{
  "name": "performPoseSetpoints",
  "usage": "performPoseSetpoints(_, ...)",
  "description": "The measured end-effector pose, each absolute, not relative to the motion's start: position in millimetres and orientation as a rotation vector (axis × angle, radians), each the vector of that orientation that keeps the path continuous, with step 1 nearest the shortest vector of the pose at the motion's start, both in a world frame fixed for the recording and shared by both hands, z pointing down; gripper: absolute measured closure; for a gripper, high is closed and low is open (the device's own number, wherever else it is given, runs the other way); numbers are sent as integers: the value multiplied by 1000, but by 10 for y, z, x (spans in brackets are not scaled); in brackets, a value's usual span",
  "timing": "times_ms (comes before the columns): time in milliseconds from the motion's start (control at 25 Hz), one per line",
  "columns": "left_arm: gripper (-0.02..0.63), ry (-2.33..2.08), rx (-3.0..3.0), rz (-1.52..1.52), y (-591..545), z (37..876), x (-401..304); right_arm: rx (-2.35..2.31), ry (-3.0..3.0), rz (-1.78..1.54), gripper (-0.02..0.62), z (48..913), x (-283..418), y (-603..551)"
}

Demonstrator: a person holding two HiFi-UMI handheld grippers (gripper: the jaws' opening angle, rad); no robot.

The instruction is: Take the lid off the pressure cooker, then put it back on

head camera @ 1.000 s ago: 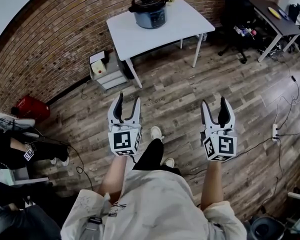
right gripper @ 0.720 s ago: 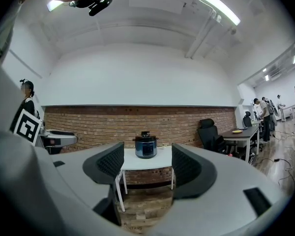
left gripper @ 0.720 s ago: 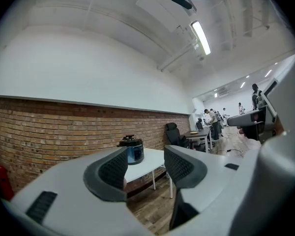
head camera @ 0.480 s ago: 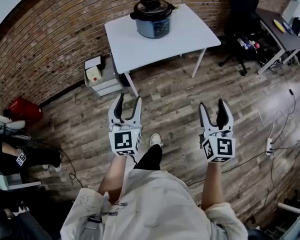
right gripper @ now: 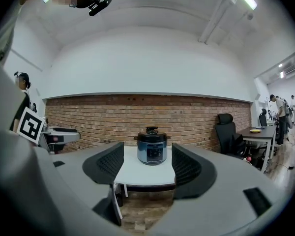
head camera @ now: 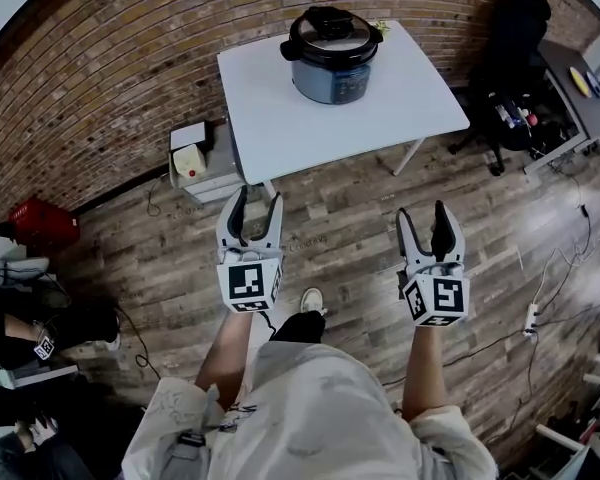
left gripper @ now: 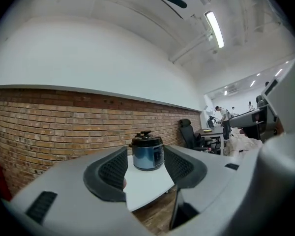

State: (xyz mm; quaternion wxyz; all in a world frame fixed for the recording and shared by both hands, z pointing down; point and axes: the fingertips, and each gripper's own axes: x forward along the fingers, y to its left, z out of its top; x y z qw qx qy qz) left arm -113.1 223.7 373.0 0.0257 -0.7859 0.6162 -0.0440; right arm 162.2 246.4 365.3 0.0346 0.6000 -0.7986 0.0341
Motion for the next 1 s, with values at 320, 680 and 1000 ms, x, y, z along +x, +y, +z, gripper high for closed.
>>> performPoseSetpoints(320, 359, 1929, -2455, -84, 1573, 3797, -1391, 1790, -2441, 79, 281, 3643, 1250, 1772)
performPoseSetpoints(680, 359, 1960, -2438, -60, 1177, 3797, -1529, 1764, -2460, 28, 281, 3560, 1129, 1293)
performPoseSetpoints(1000, 359, 2030, -2379, -85, 689, 3840, -1579, 1709, -2538, 23, 281, 3605, 1130, 610)
